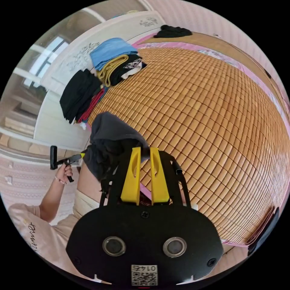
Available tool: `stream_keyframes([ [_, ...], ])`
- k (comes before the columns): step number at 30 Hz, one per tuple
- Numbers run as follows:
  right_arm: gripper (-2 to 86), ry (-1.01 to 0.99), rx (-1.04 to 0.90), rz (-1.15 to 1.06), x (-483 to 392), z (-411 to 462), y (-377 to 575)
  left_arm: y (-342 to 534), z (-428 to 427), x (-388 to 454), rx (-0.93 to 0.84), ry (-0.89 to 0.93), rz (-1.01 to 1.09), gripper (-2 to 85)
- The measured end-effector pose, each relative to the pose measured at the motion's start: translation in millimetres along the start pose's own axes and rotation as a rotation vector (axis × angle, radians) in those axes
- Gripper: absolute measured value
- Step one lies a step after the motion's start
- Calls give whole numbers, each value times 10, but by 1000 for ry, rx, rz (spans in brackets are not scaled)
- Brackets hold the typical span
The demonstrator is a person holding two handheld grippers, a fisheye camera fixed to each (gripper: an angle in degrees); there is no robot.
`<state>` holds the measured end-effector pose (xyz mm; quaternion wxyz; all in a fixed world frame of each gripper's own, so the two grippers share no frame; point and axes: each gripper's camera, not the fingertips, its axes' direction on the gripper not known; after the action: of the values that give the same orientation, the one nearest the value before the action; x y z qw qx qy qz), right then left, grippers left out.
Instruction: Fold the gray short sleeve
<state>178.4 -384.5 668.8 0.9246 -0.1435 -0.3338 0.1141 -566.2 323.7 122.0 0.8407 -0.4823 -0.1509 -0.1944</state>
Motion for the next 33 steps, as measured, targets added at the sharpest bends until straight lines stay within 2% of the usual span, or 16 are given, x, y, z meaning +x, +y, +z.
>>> stream_keyframes([
  [2,66,53,63,144,428,-133,141,7,-70,64,5,-5,28,-5],
  [4,71,17,49,196,621,-148,262,23,-124,107,12,4,43,-6],
  [10,98,55,-54,102,551,38,580,97,-306,248,23,-20,73,-6],
  [14,138,145,-46,149,688,107,689,161,-429,297,22,-16,63,-6],
  [18,126,182,-116,41,734,263,785,245,-577,366,39,-22,68,-7],
  [20,58,341,-95,-22,795,286,988,320,-715,480,62,-57,110,-8],
  [21,55,348,-89,-19,827,274,1041,340,-752,514,67,-63,123,-8],
  [27,12,84,-89,46,1263,-63,1541,593,-1235,947,151,-94,250,-9],
  [29,5,-131,22,61,1486,-469,1784,674,-1551,1171,242,-71,283,-9],
  [30,3,-177,56,61,1544,-594,1845,686,-1639,1231,269,-60,292,-9],
  [33,-1,-300,316,64,1806,-1345,2179,681,-2073,1540,389,3,342,-10],
])
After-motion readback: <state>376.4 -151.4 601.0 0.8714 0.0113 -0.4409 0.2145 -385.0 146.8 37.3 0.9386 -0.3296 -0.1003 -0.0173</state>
